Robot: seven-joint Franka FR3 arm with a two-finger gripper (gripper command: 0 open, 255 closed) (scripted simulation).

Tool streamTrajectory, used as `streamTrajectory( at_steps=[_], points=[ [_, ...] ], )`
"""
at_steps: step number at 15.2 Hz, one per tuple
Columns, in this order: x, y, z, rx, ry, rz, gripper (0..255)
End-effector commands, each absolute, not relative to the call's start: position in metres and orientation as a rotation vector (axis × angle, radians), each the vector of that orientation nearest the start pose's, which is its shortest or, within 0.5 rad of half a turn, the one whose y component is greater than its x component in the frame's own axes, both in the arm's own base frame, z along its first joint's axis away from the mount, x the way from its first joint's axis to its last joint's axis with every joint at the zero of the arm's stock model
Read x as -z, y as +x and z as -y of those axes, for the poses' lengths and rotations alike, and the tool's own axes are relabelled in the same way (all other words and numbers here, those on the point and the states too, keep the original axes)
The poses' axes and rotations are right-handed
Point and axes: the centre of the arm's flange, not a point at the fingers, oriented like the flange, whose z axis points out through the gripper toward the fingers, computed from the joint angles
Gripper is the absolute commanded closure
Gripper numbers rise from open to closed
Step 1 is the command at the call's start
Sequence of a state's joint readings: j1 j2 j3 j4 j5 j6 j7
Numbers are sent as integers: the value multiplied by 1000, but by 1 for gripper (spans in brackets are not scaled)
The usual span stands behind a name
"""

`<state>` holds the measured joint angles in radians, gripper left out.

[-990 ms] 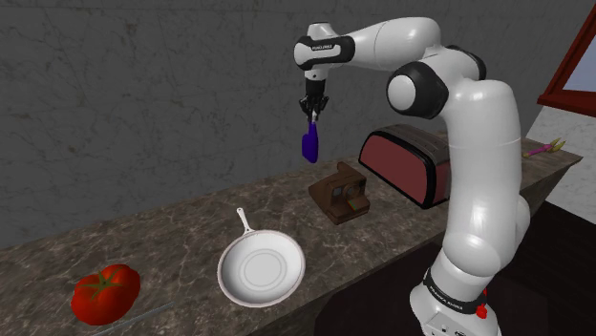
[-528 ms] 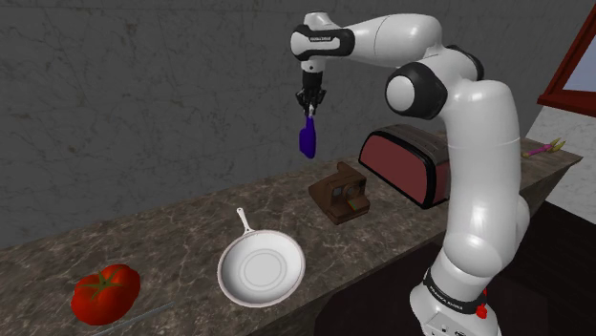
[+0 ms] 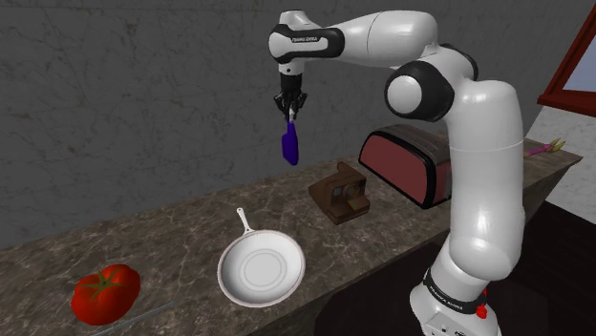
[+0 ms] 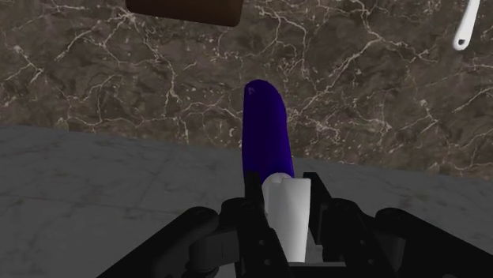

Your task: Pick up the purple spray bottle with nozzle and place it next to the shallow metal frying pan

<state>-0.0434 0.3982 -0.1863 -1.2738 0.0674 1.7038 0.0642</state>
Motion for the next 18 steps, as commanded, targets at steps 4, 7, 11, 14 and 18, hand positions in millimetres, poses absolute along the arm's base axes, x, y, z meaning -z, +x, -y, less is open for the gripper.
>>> streamTrajectory(
  at_steps=[4,7,11,14,18],
  points=[
    [-536,676,58,59,-3117,-450,255],
    [-536,683,19,59,-3117,-450,255],
    [-525,688,-6,59,-3117,-450,255],
    [-509,688,-6,59,-3117,-450,255],
    [-488,688,-6,59,-3117,-450,255]
  ],
)
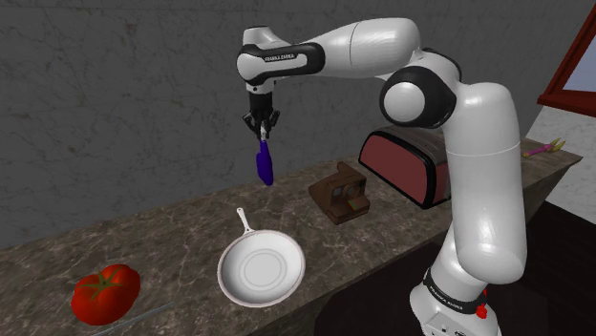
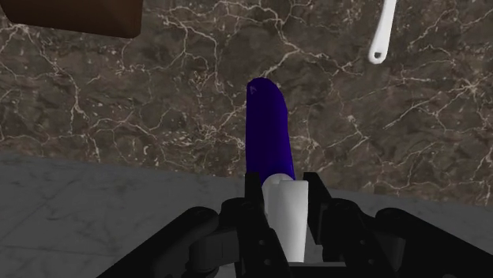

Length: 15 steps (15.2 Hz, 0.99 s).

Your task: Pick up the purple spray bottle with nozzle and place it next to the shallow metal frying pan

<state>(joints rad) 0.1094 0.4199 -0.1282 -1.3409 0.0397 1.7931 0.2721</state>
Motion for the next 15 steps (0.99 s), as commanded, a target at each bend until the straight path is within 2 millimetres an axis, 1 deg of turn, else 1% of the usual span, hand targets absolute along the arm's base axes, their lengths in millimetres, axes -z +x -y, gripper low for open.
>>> streamTrajectory(
  at_steps=[1,11,15],
  points=[
    [-483,688,-6,59,-3117,-450,255],
    [-431,688,-6,59,-3117,-450,255],
    [-431,688,-6,59,-3117,-450,255]
  ],
)
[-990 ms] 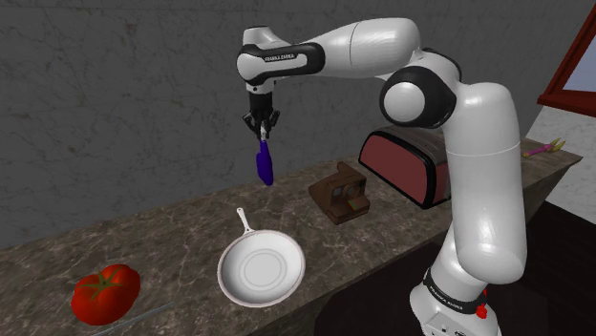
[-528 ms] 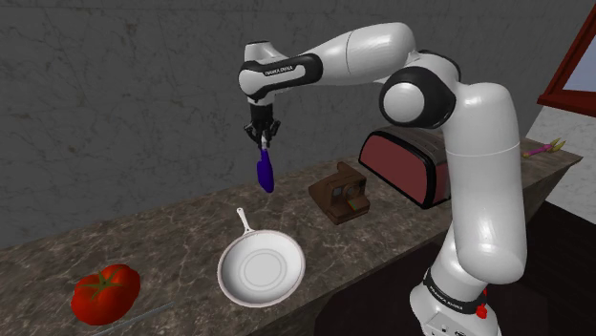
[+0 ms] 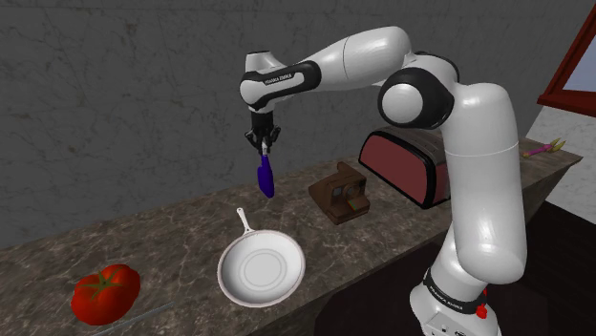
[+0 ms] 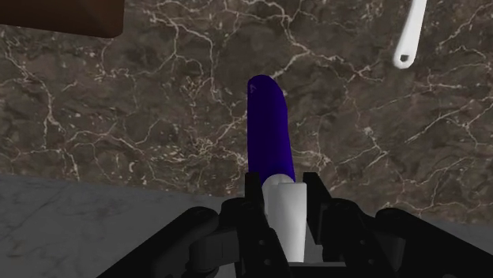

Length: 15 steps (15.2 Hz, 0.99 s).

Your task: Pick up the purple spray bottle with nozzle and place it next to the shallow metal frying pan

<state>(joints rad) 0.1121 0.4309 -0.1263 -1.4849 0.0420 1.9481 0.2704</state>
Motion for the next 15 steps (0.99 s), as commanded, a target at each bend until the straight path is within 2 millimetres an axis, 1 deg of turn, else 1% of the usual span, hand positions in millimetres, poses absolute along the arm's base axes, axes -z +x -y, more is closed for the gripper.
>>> streamTrajectory(
  at_steps=[1,4,5,10,13,14,15],
  points=[
    [-431,688,-6,59,-3117,-450,255],
    [-431,688,-6,59,-3117,-450,255],
    [-431,687,-6,59,-3117,-450,0],
    [-431,687,-6,59,-3117,-450,0],
    [-471,686,-7,59,-3117,-450,0],
    [-481,686,-7,59,-3117,-450,0],
    [-481,686,-7,59,-3117,-450,0]
  ],
)
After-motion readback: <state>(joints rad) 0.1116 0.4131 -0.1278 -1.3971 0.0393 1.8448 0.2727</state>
